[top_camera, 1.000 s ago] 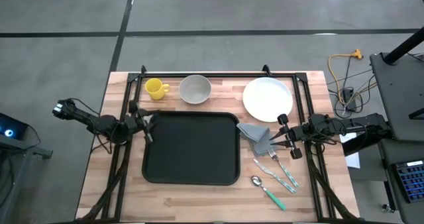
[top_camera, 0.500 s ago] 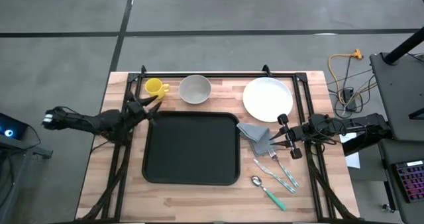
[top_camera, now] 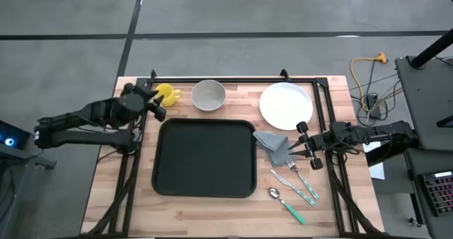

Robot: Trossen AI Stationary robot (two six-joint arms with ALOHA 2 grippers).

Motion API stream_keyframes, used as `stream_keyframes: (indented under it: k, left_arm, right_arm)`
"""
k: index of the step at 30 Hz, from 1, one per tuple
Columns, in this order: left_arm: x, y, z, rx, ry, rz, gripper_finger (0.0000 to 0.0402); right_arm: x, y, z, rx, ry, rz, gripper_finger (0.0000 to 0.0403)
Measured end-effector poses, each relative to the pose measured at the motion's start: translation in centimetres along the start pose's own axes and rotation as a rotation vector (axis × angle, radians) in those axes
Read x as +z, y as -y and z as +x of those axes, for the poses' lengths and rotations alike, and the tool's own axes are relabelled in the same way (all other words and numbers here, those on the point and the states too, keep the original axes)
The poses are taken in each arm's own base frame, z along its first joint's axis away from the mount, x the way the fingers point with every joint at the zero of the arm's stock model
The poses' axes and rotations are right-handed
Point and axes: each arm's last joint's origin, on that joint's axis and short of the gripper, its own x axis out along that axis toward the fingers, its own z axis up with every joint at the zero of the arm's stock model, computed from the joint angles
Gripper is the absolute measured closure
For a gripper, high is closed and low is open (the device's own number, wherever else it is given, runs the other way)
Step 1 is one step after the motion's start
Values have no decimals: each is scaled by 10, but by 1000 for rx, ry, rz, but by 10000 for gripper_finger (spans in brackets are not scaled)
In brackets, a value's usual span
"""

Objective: Set up tray
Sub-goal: Put the yellow mug on the top left of the black serving tray

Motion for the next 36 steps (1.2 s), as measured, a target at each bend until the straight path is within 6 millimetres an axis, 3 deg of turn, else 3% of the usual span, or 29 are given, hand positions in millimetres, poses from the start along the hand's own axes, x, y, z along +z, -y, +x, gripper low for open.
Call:
stream_keyframes:
  k: [8, 12, 24, 36]
  left_arm:
    - [30, 10, 17, 31, -184, 52, 279]
    - [30, 7, 39, 77, -298, 78, 279]
    - [22, -31, 98, 61, -574, 9, 279]
    - [12, -33, 135, 1, -695, 53, 279]
  right_arm:
    - [0, 0, 0, 1, 0, 0, 335]
    - [0, 0, 0, 0, 0, 0, 335]
    - [0, 0, 0, 0, 0, 0, 335]
    - [0, 0, 0, 0, 0, 0, 335]
